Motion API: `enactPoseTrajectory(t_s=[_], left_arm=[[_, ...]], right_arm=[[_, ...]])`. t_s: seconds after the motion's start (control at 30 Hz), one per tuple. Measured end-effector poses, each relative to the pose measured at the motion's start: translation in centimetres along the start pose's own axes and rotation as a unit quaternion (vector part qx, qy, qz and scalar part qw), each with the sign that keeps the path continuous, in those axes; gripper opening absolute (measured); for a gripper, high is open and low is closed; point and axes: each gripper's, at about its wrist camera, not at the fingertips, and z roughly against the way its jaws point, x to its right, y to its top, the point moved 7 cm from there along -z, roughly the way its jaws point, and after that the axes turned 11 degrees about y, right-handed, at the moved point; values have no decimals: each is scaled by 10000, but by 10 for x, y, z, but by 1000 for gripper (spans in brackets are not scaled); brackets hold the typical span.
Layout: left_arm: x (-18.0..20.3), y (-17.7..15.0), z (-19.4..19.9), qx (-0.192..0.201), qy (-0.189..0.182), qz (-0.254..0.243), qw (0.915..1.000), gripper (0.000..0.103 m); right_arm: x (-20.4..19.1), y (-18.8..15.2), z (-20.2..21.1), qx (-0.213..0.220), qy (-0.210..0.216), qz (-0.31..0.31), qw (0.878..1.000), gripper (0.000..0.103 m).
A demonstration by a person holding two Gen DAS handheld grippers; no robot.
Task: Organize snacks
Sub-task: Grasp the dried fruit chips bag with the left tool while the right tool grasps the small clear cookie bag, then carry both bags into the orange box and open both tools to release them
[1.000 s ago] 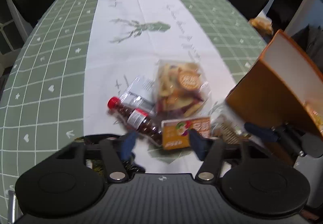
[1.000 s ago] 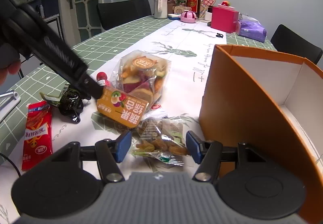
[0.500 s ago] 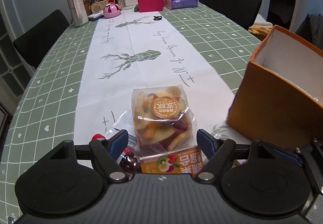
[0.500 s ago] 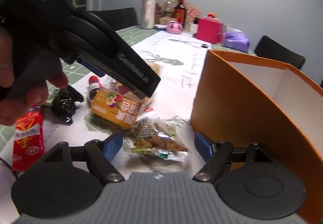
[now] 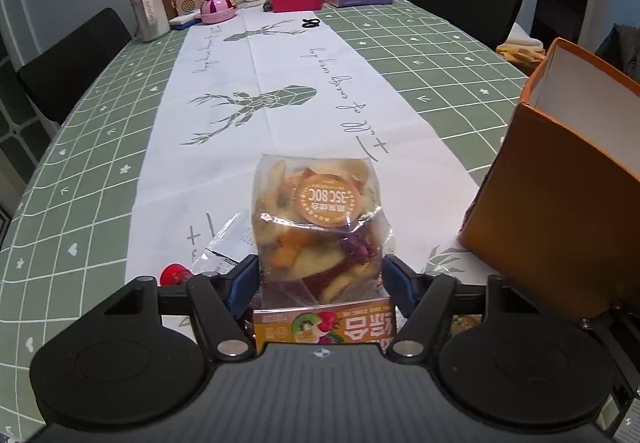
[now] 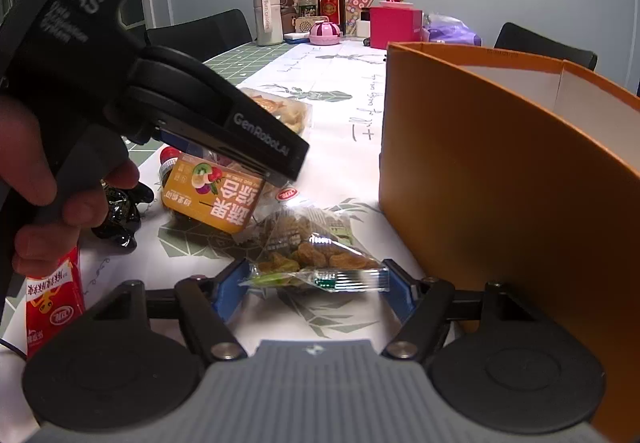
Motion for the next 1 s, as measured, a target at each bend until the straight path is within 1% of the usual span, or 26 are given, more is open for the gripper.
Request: enactPoseTrajectory(t_s=[0.03,0.07,0.2,0.27,0.3,0.37,0.43,0.5,0.53,0.63,0.67,0.7,1.0], left_arm=[[1,0,1,11,18,-45,10000,71],[1,0,2,21,50,-113,9999,69],[0,-1,7,-48,55,-233,9997,65],[-1,-1,11,-122,49,-293,9995,63],[-1,-1,14,-170,41,-310,9994,63],[-3,-2,19,-285,5,-336,9990,62],[-4,-3,25,-351,-21,-370,9987,62],[-6,-5,33,-378,-32,-388,9985,62],[-7,-5,37,-391,-39,-391,9985,62],[-11,-7,49,-478,-98,-346,9982,62],[-12,-8,53,-508,-120,-337,9981,62],[-13,-9,59,-521,-146,-340,9980,62],[-8,-23,100,-536,-246,-644,9962,62]], right_arm=[[0,0,0,-23,-1,11,10000,69],[0,0,0,-53,-7,30,10000,69],[0,1,-2,-221,-17,16,9998,68],[0,2,-2,-334,16,-12,9994,64],[0,3,-2,-377,40,-29,9993,60],[-1,4,0,-505,40,-62,9987,55],[-1,5,2,-590,64,-110,9982,46],[-1,4,4,-673,145,-213,9974,27],[0,3,5,-704,121,-233,9972,21],[0,1,9,-780,77,-231,9967,15],[-1,0,11,-816,83,-251,9963,5],[-1,0,13,-832,47,-263,9962,1],[-8,-5,40,-855,71,-161,9962,0]])
